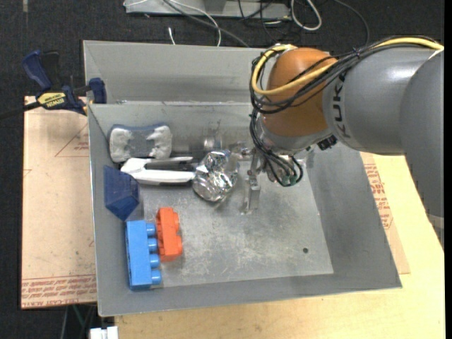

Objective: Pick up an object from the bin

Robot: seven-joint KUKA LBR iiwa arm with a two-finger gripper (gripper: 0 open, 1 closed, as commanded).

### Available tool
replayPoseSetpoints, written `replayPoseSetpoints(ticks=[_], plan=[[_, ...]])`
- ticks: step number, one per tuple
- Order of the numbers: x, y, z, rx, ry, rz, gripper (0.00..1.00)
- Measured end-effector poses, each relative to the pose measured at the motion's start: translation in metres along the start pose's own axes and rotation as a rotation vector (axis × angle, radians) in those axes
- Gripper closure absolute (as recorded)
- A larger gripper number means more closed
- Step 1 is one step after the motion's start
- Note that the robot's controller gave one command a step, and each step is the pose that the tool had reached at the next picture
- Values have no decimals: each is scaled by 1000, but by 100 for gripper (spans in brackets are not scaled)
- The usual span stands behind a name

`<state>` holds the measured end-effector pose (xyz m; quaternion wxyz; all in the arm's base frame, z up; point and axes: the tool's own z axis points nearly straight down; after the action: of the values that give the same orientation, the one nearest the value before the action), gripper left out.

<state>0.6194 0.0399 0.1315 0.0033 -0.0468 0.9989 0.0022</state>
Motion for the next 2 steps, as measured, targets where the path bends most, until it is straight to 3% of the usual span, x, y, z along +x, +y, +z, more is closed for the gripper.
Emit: replayPoseSetpoints(ticks=[1,2], plan=[[-12,-22,41,2,2,127,0],[-1,7,31,-2,-6,470,0]])
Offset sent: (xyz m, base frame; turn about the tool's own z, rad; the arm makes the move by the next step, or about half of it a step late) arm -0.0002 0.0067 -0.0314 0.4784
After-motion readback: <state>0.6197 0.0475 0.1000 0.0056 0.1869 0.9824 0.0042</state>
